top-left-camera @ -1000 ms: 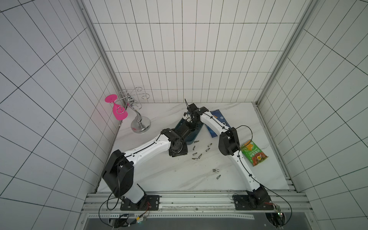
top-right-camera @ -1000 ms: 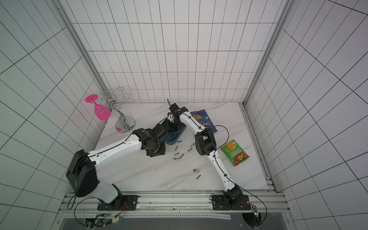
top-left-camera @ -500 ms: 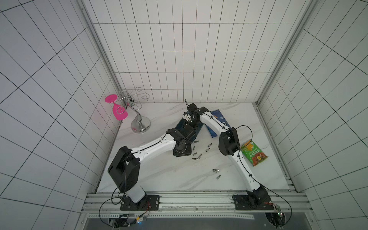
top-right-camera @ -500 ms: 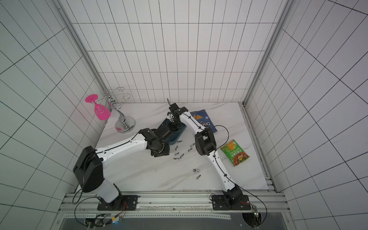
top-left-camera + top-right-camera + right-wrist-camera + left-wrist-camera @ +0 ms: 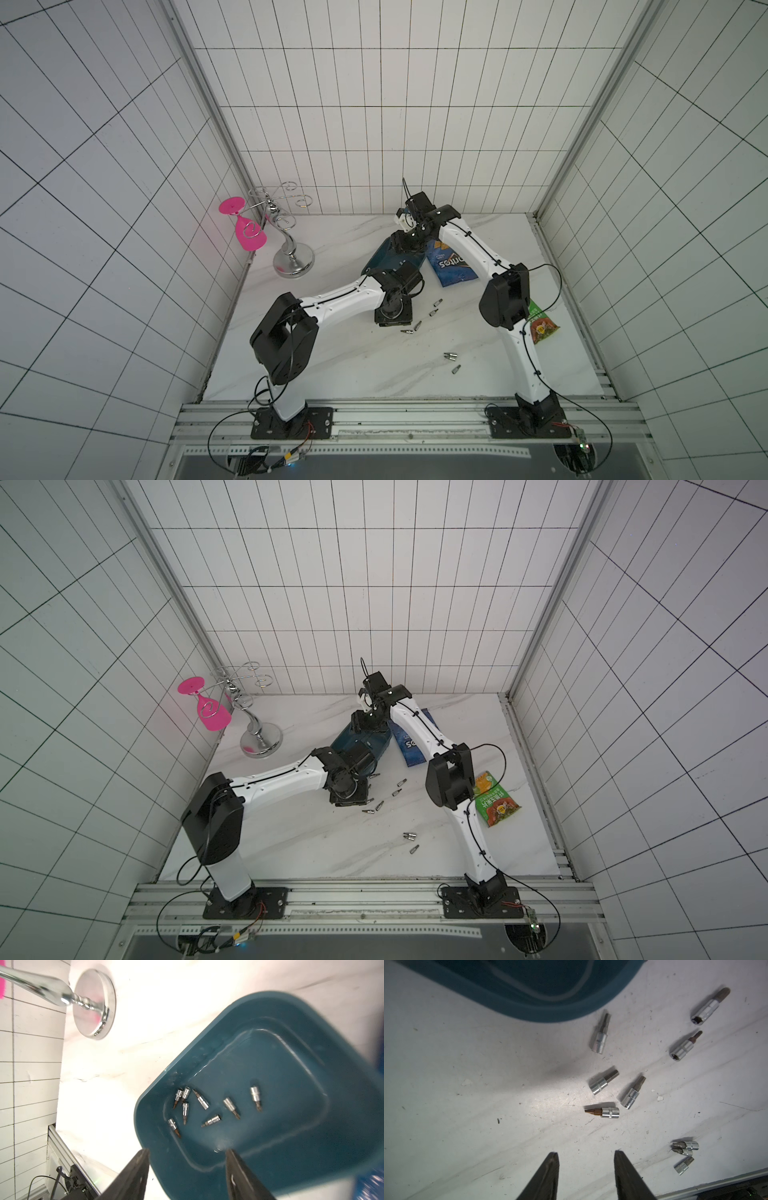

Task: Put the bit on the desktop into the storage box
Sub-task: Place the screwdriver bit in the storage box.

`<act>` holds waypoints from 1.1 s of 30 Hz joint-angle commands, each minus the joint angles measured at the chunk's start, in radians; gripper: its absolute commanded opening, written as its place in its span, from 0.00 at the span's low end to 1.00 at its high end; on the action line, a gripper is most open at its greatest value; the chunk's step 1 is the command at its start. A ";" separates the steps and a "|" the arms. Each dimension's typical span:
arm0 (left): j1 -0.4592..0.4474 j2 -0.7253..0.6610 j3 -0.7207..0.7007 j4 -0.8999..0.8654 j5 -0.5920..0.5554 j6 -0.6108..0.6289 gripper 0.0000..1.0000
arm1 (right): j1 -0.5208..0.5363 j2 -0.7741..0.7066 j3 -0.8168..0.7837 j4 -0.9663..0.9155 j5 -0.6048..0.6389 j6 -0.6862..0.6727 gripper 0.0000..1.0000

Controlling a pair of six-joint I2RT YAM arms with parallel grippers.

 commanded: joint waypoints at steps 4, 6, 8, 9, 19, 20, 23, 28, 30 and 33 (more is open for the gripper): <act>-0.023 0.053 0.060 0.005 0.044 0.088 0.47 | -0.083 -0.216 -0.194 -0.004 0.113 -0.008 0.62; -0.023 0.071 0.068 -0.013 0.050 0.110 0.48 | -0.117 -0.284 -0.282 -0.003 0.136 -0.003 0.62; -0.023 0.085 0.072 -0.026 0.045 0.121 0.48 | -0.148 -0.361 -0.389 0.011 0.149 0.002 0.62; -0.024 0.090 0.073 -0.029 0.038 0.124 0.48 | -0.158 -0.396 -0.433 0.022 0.156 0.004 0.63; -0.027 0.168 0.187 -0.112 -0.027 0.260 0.48 | -0.226 -0.642 -0.744 0.076 0.167 0.008 0.63; -0.032 0.178 0.198 -0.117 -0.041 0.289 0.48 | -0.228 -0.654 -0.754 0.075 0.172 0.006 0.63; -0.049 0.187 0.208 -0.108 -0.092 0.369 0.48 | -0.252 -0.683 -0.771 0.076 0.173 0.006 0.63; -0.053 0.185 0.168 -0.050 -0.143 0.435 0.48 | -0.292 -0.730 -0.796 0.083 0.131 0.014 0.63; -0.054 0.162 0.137 -0.009 -0.164 0.453 0.48 | -0.302 -0.749 -0.809 0.082 0.131 0.013 0.63; -0.057 0.142 0.104 0.036 -0.203 0.485 0.48 | -0.311 -0.768 -0.829 0.083 0.129 0.011 0.63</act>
